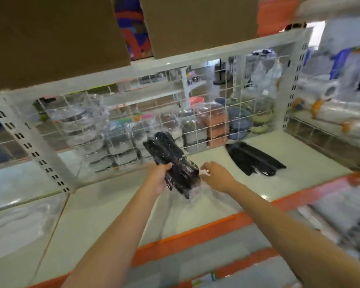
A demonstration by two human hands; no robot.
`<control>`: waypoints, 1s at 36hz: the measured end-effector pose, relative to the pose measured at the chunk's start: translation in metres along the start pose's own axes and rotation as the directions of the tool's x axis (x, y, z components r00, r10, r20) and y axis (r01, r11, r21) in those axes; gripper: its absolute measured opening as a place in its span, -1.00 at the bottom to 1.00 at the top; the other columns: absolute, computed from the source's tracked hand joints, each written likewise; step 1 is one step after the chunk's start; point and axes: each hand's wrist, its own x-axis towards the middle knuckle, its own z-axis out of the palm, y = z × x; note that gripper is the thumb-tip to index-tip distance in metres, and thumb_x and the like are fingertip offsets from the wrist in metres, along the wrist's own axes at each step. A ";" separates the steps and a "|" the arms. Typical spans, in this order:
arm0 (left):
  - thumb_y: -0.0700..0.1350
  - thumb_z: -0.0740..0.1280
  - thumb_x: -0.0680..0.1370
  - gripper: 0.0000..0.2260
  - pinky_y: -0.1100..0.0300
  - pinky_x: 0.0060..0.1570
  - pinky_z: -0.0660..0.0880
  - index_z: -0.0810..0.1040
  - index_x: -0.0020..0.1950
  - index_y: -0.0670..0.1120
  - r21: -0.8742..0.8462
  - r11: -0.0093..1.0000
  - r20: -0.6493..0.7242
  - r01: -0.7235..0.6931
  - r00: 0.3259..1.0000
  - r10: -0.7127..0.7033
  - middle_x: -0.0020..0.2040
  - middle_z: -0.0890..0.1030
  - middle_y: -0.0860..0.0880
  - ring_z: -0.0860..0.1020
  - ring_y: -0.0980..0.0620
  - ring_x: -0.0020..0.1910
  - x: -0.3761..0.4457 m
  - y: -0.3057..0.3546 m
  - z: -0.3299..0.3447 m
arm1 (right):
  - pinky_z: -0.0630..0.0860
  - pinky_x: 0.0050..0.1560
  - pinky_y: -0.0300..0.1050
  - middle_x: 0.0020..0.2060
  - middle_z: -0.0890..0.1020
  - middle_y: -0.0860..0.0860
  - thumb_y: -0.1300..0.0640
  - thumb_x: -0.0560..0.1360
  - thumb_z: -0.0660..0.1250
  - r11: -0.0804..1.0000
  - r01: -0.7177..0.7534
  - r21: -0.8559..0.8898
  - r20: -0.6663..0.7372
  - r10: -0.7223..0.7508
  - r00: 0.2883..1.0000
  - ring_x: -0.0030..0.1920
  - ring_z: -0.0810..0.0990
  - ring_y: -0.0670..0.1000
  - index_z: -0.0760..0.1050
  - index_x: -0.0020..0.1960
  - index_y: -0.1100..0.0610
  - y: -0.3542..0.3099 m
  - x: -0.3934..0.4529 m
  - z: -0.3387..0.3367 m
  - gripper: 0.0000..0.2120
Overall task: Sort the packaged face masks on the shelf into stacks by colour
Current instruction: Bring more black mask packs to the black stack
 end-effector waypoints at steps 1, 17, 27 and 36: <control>-0.42 0.19 0.55 -0.73 0.02 0.12 0.45 0.45 0.21 -0.22 0.011 1.000 0.023 0.001 1.000 -0.001 0.13 0.55 -0.17 0.52 -0.12 0.10 0.000 -0.003 0.010 | 0.33 0.26 -0.10 0.28 0.43 0.13 0.10 0.57 0.22 0.996 -0.075 -0.046 -0.004 0.075 0.997 0.28 0.42 0.13 0.38 0.34 0.16 0.020 0.001 -0.007 -0.64; -0.41 0.21 0.55 -0.75 -0.04 0.22 0.44 0.47 0.18 -0.20 0.117 0.993 0.082 0.001 0.997 -0.011 0.19 0.56 -0.19 0.53 -0.14 0.16 -0.004 -0.019 0.080 | 0.43 0.16 0.03 0.30 0.29 0.21 -0.01 0.57 0.20 0.882 -0.338 -0.329 -0.129 0.312 0.941 0.20 0.46 0.19 0.29 0.32 0.23 0.115 -0.024 -0.053 -0.57; -0.35 0.17 0.60 -0.79 0.04 0.11 0.46 0.47 0.18 -0.19 0.092 0.995 0.071 0.025 0.997 -0.032 0.16 0.57 -0.15 0.54 -0.09 0.09 -0.013 -0.012 0.073 | 0.46 -0.09 -0.07 -0.09 0.61 0.14 0.13 0.55 0.18 0.951 -0.299 -0.081 -0.261 0.270 0.927 -0.06 0.59 0.16 0.53 0.06 0.23 0.073 -0.007 -0.061 -0.77; 0.02 0.12 0.64 -0.68 -0.02 0.08 0.45 0.48 0.23 -0.17 -0.112 0.992 0.040 0.050 0.998 -0.045 0.22 0.56 -0.16 0.54 -0.11 0.10 -0.012 -0.002 0.073 | 0.50 -0.07 -0.07 -0.17 0.59 0.08 0.11 0.59 0.20 0.962 0.229 0.150 -0.350 -0.165 0.922 -0.17 0.54 0.04 0.52 -0.01 0.20 -0.003 -0.005 -0.057 -0.81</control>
